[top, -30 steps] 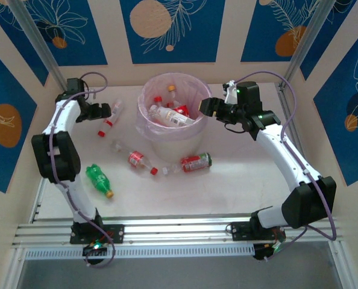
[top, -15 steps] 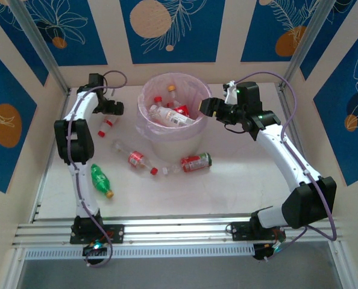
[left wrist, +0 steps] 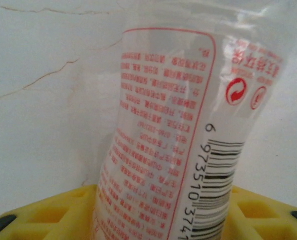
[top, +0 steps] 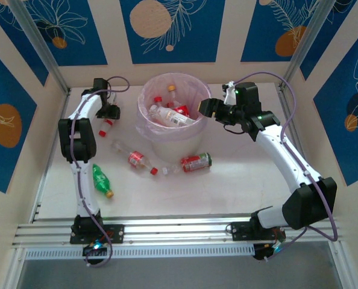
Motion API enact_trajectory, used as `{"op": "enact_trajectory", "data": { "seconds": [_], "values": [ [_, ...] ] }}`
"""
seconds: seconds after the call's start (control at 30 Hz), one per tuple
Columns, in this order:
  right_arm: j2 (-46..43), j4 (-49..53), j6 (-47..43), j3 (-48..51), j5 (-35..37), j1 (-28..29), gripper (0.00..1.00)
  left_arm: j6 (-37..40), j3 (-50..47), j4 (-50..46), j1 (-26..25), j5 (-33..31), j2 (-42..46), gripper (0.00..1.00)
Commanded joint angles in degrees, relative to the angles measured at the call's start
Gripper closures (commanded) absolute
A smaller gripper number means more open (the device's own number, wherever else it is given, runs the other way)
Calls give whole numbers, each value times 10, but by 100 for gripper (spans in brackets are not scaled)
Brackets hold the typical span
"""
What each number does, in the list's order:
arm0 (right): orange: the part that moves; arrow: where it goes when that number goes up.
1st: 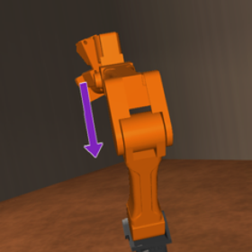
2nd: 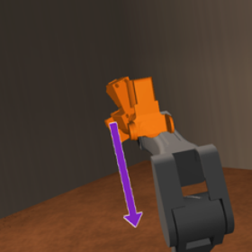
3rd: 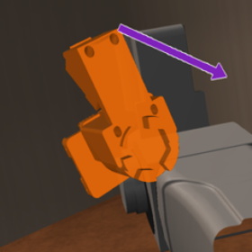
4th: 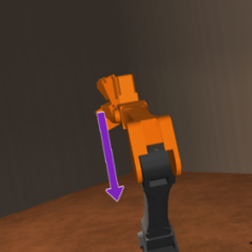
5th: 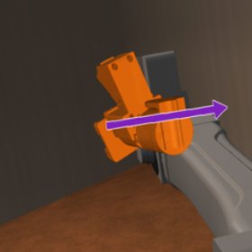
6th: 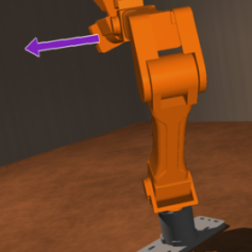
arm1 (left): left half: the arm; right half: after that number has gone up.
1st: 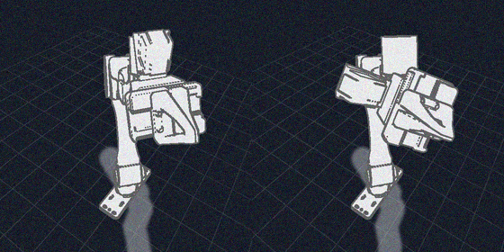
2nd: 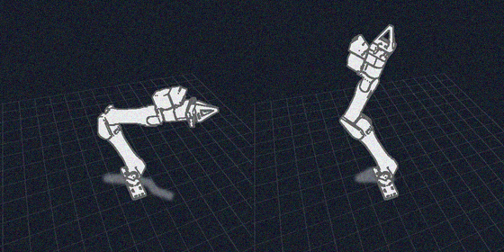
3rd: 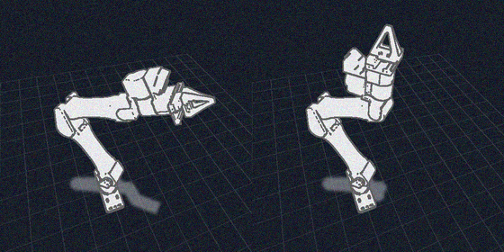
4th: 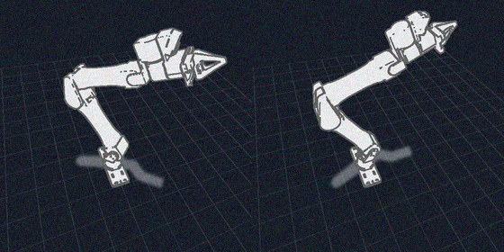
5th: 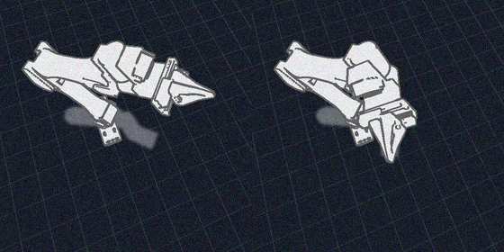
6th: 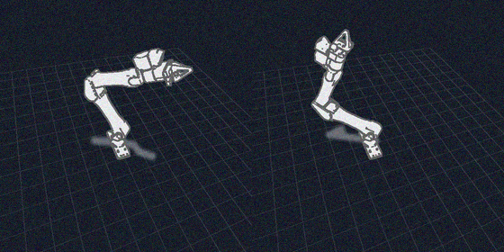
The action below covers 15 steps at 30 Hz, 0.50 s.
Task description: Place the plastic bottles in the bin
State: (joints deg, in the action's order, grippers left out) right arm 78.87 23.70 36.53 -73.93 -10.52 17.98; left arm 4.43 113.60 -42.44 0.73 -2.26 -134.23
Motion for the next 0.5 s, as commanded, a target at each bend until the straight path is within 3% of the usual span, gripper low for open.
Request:
{"op": "enact_trajectory", "data": {
  "seconds": [0.0,0.23,0.47],
  "values": [
    [-12,26,-2,-5,7,4,32,-10,-27,-3,-4,-12,20,48],
    [-15,30,-2,0,11,7,32,3,-44,-8,-3,-22,110,48],
    [-25,35,-4,6,30,12,32,-5,-112,12,-10,-14,314,46]
  ]
}}
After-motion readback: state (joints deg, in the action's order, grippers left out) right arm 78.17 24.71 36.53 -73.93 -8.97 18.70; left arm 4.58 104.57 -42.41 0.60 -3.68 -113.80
